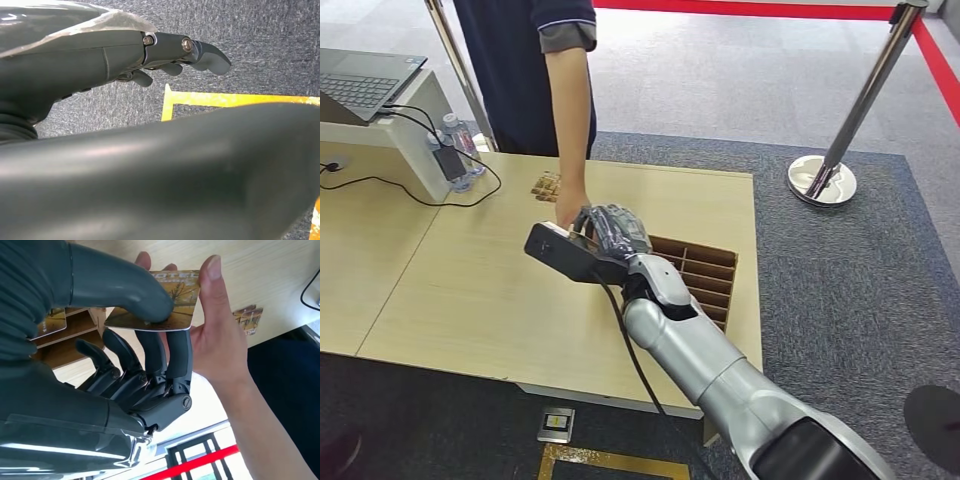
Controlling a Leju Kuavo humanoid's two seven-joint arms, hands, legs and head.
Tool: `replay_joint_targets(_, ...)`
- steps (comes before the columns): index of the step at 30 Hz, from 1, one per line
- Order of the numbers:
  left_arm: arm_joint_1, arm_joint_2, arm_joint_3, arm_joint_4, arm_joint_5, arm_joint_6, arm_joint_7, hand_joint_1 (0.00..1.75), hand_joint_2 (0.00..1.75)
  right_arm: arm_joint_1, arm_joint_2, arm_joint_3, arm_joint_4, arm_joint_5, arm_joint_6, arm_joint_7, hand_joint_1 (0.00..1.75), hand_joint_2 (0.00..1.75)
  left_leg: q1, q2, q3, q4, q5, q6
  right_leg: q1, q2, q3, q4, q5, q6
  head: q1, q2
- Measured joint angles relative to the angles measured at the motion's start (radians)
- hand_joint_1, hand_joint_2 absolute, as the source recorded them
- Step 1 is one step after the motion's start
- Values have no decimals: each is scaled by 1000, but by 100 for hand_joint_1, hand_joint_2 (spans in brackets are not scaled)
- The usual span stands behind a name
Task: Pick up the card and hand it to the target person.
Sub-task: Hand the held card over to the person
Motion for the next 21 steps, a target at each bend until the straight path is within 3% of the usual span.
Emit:
replay_joint_targets(2, 0, 0, 0, 0, 0, 0, 0, 0, 0, -2, 0, 1, 5, 0, -1, 0, 38, 175, 0, 0, 0, 0, 0, 0, 0, 0, 0, 0, 0, 0, 0, 0)
replay_joint_targets(3, 0, 0, 0, 0, 0, 0, 0, 0, 0, -3, 0, 2, 7, -1, -1, 0, 12, 175, 0, 0, 0, 0, 0, 0, 0, 0, 0, 0, 0, 0, 0, 0)
replay_joint_targets(5, 0, 0, 0, 0, 0, 0, 0, 0, 0, -3, 0, 5, 12, -2, -1, 0, 1, 175, 0, 0, 0, 0, 0, 0, 0, 0, 0, 0, 0, 0, 0, 0)
replay_joint_targets(11, 0, 0, 0, 0, -2, 3, 8, 0, 0, -8, 0, 25, 27, -11, -5, 4, 0, 175, 0, 0, 0, 0, 0, 0, 0, 0, 0, 0, 0, 0, 0, 0)
replay_joint_targets(15, 0, 0, 0, 0, -2, 4, 12, 0, 0, -14, 0, 32, 36, -15, -20, 8, 0, 0, 0, 0, 0, 0, 0, 0, 0, 0, 0, 0, 0, 0, 0, 0)
replay_joint_targets(21, 0, 0, 0, 0, -2, 4, 13, 0, 0, -23, 0, 32, 54, 9, -64, -6, 0, 0, 0, 0, 0, 0, 0, 0, 0, 0, 0, 0, 0, 0, 0, 0)
